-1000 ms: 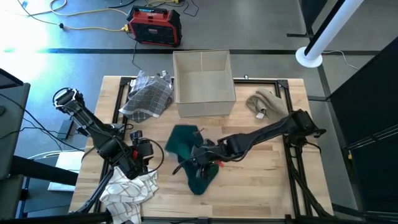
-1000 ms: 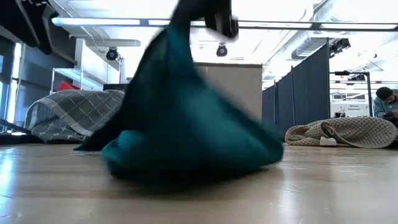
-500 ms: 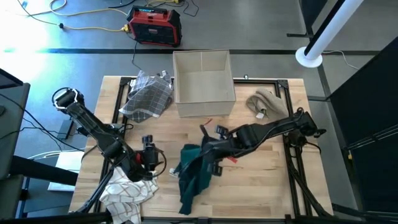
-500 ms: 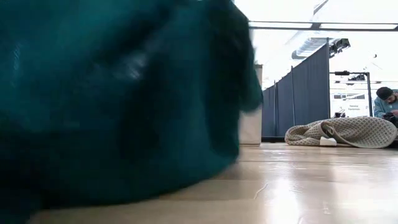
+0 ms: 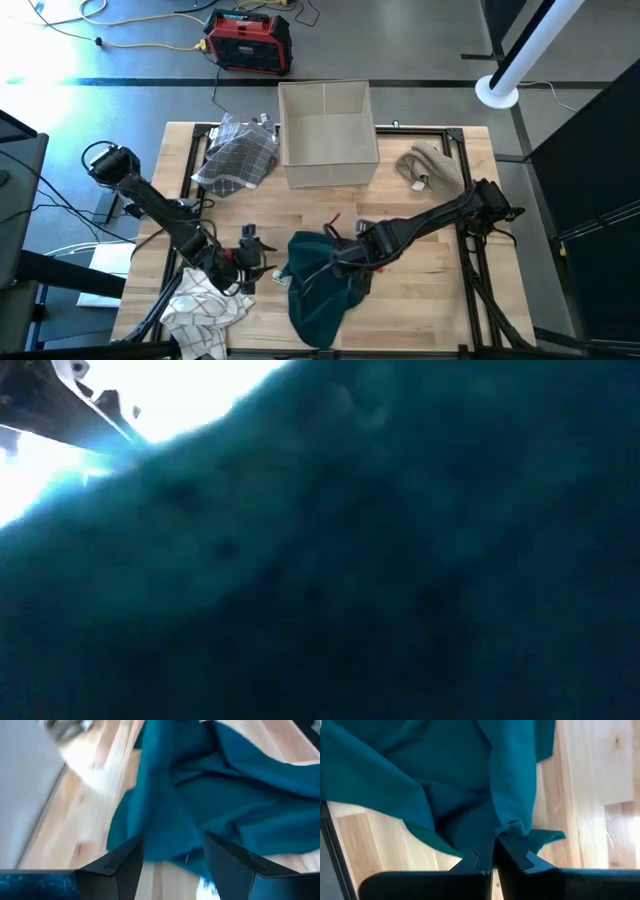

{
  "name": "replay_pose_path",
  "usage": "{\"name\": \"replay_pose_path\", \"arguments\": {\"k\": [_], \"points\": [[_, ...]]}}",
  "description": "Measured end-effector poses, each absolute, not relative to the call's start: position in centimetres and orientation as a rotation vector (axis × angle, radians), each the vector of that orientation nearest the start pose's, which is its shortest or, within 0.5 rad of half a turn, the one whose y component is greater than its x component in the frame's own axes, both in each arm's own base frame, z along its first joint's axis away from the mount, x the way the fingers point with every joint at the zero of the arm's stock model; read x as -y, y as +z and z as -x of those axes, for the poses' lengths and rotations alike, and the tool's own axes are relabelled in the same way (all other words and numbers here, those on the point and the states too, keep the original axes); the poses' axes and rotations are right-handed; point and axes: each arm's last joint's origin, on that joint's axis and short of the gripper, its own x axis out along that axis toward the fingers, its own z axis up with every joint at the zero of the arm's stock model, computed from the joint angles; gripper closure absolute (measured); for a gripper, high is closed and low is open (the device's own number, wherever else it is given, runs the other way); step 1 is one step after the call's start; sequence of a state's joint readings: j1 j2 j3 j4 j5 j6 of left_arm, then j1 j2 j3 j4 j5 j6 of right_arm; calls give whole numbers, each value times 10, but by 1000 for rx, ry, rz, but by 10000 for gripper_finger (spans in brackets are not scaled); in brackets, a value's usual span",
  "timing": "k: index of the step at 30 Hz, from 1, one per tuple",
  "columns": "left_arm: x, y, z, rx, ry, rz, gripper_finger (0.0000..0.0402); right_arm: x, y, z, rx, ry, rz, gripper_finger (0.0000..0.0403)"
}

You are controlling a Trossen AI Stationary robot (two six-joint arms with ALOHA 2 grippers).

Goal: Fold towel
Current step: Fold the green towel

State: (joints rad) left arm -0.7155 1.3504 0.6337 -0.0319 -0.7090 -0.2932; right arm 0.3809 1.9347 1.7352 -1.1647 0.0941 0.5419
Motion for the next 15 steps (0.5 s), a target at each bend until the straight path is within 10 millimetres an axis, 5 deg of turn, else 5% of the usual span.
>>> {"name": "replay_pose_path", "arguments": {"k": [15], "points": [[168,124,-252,-755,-26,-413,209,-142,264,-362,-1312,-100,-130,403]]}}
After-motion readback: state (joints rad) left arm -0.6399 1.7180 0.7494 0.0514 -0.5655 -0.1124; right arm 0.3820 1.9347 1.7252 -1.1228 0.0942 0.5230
